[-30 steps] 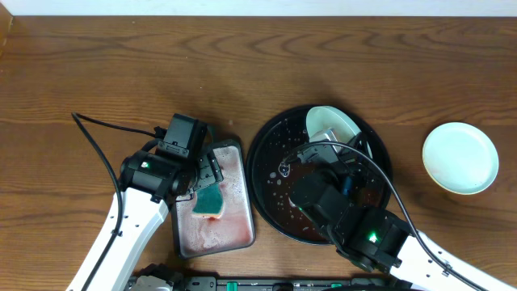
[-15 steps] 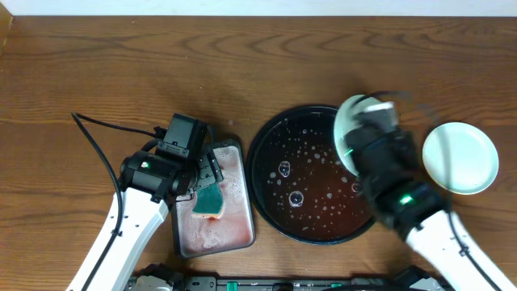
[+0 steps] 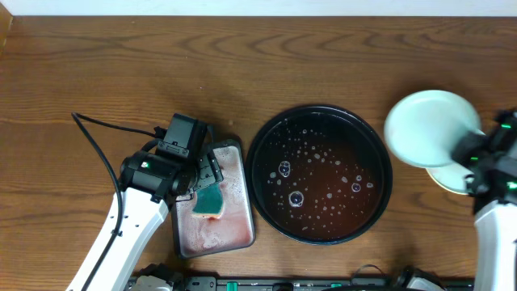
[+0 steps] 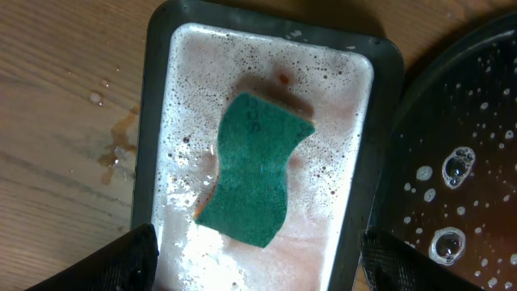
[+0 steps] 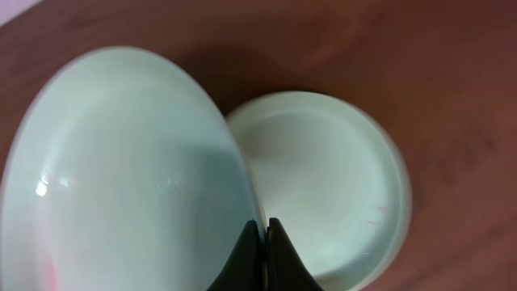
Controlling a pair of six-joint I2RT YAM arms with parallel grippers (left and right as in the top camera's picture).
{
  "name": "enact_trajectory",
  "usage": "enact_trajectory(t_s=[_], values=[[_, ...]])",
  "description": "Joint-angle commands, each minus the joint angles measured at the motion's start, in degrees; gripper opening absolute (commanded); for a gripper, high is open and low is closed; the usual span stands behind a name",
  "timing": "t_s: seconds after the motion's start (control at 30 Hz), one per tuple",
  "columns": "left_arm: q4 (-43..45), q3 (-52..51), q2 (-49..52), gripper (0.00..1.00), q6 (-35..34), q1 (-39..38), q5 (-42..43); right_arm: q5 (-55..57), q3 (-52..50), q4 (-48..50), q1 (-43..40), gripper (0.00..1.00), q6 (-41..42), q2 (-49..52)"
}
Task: Clean dirty plates on tray and stack at the side
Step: 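Lift the plate and place it onto the plate stack at right, then release the plate and withdraw the right gripper from the stack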
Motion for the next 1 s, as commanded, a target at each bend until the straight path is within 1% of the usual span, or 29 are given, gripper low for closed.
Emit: enact_trajectory(t_s=[0.0,0.13,0.27,0.3,0.33,0.37,0.5,0.57,0.63,0.67,0.77,0.87,0.9,0.93,0.97], values=[[-0.09,0.59,-0.09,0.81,0.39,0.31,-0.26,-4.59,1.03,2.08,-9.44,0.01,6.95,7.26],[-0.09,0.59,-0.09,0.81,0.39,0.31,-0.26,-4.63,1.03,3.69,-15.45,0.01,10.73,14.99],[-0.09,0.59,-0.09,0.81,0.39,0.31,-0.26,-4.98,1.03,5.2,-18.82,0.01,12.24,19.43],[-0.09,0.59,-0.09,0.81,0.39,0.31,-0.26,-6.27,1.07,5.81,-19.34,0.1,12.07,19.61],[-0.09,0.59,-0.09,0.81,0.39,0.31,-0.26,-9.11,1.22,6.38,-19.93,0.37,11.67,19.43],[-0.09,0.59,-0.09,0.81,0.39,0.31,-0.26,-12.2,1.66,6.49,-20.24,0.52,11.69,19.02],[-0.09,0.59,-0.09,0.81,0.39,0.31,-0.26,-28.11,5.11,5.49,-18.58,0.54,10.23,14.84],[-0.09,0.59,-0.09,0.81,0.39,0.31,-0.26,-32.3,7.19,1.95,-16.13,0.54,8.13,11.17],[-0.09,0.59,-0.09,0.81,0.39,0.31,-0.26,-34.8,8.76,-2.93,-11.74,0.55,4.76,5.73],[-0.09,0.59,-0.09,0.81,0.39,0.31,-0.26,-36.2,8.96,-5.68,-7.54,0.55,2.34,1.27],[-0.09,0.59,-0.09,0.81,0.39,0.31,-0.26,-37.16,8.96,-10.78,1.7,0.56,-1.36,-6.43],[-0.09,0.59,-0.09,0.81,0.39,0.31,-0.26,-37.07,8.96,-14.49,11.67,0.59,-2.29,-12.94],[-0.09,0.59,-0.09,0.81,0.39,0.31,-0.26,-37.07,8.96,-15.19,14.8,0.68,-2.27,-14.69],[-0.09,0.59,-0.09,0.81,0.39,0.31,-0.26,-36.92,8.96,-15.56,17.94,0.99,-2.25,-16.44],[-0.09,0.59,-0.09,0.81,0.39,0.31,-0.26,-36.94,8.96,-15.58,20.28,0.99,-2.25,-17.7]])
